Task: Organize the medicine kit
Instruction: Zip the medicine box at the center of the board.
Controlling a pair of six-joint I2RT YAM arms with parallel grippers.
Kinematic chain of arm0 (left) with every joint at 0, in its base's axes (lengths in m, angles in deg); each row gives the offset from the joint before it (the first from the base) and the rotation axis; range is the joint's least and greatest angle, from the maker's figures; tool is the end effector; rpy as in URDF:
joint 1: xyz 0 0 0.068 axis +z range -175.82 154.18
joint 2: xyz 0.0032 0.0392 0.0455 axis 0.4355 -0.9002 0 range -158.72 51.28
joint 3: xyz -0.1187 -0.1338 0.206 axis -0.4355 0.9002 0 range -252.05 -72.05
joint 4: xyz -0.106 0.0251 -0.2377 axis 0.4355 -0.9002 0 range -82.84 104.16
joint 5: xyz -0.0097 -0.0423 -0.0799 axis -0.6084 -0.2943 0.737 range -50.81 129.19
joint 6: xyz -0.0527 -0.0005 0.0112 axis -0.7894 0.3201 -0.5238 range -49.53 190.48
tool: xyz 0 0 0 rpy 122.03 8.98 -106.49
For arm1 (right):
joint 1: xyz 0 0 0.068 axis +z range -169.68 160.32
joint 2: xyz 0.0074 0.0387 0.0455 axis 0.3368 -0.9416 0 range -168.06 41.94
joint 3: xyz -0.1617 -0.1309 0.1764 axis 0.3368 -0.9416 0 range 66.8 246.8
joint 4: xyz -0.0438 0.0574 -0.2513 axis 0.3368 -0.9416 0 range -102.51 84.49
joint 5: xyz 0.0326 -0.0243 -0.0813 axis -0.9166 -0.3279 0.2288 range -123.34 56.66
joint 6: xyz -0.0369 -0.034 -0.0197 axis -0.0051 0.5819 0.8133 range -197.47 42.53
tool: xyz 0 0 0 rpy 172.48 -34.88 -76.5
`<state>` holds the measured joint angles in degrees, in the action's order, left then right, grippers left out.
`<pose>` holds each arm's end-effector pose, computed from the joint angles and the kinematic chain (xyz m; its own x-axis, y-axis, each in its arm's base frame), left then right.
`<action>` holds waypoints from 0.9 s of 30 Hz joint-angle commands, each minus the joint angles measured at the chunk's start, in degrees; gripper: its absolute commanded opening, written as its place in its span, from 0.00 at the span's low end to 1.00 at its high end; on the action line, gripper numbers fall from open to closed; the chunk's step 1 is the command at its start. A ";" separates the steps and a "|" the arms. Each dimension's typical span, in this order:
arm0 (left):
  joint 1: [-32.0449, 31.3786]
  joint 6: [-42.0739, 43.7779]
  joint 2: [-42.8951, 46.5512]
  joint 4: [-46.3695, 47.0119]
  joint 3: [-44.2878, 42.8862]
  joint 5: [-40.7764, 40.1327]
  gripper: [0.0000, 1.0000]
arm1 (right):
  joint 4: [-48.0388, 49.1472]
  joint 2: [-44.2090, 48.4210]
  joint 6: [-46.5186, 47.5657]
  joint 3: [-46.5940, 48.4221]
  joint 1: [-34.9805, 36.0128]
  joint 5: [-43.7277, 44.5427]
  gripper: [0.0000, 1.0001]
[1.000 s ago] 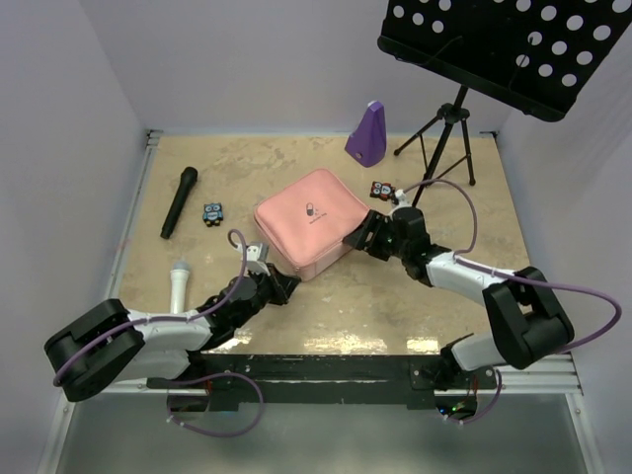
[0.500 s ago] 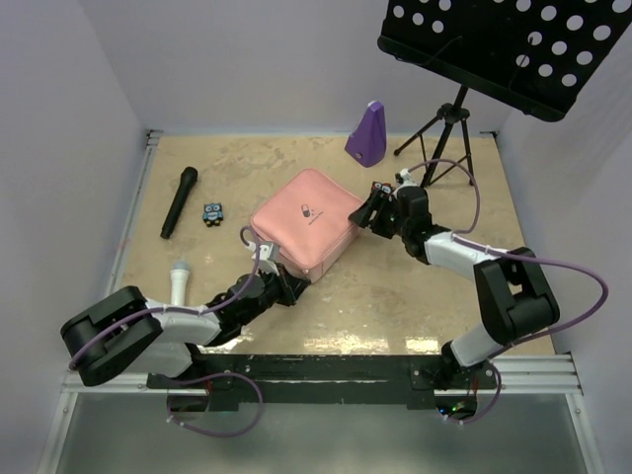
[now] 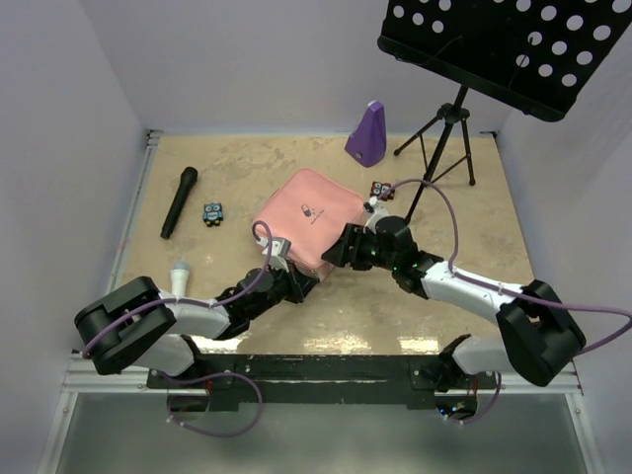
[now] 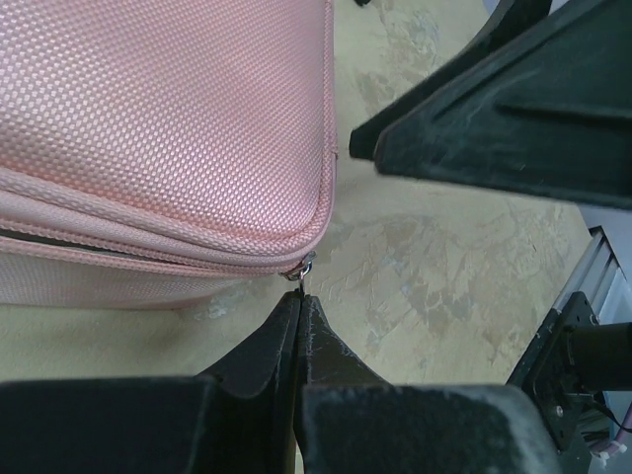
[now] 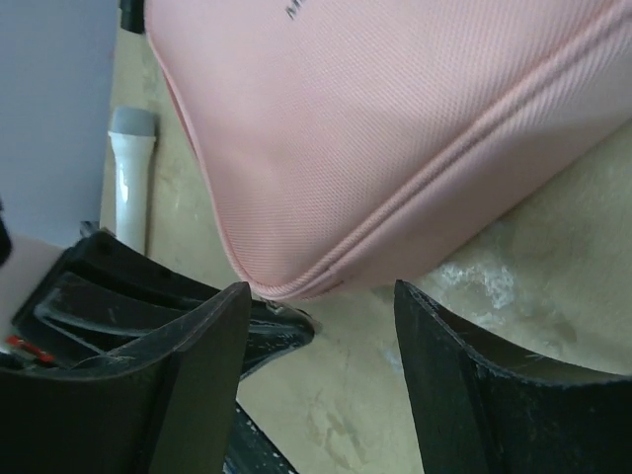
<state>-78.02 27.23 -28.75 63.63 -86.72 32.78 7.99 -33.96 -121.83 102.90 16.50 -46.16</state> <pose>0.1479 -0.1842 0.1460 -0.6150 -0.3178 -0.7216 0.4092 0.6536 -0.6367 0.2212 0.1716 0.2106 -0.7703 0.2811 -0.5723 -0.2764 0.6616 0.6970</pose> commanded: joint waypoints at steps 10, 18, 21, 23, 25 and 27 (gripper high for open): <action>-0.35 1.93 1.19 -0.78 -0.09 -0.53 0.00 | 8.56 -5.40 -9.33 -2.96 2.31 -2.56 0.60; -0.35 2.11 0.40 -0.25 -0.18 0.44 0.00 | 12.52 -6.45 -13.73 -4.28 2.49 -0.37 0.35; -0.35 2.02 0.49 -0.17 0.09 0.53 0.00 | 13.31 -7.07 -14.44 -4.46 2.40 0.25 0.20; -0.35 2.02 0.75 -0.17 0.44 0.44 0.00 | 13.57 -7.51 -14.79 -4.54 2.49 0.51 0.10; -0.35 2.02 0.84 -0.25 0.88 0.35 0.00 | 13.66 -7.68 -14.79 -4.72 2.49 0.86 0.03; -0.35 2.02 1.19 -0.08 1.14 0.26 0.00 | 13.57 -7.95 -14.62 -4.81 2.49 1.39 0.00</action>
<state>-77.93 28.13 -28.31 62.97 -86.68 31.44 19.94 -40.30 -136.48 98.63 18.56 -47.23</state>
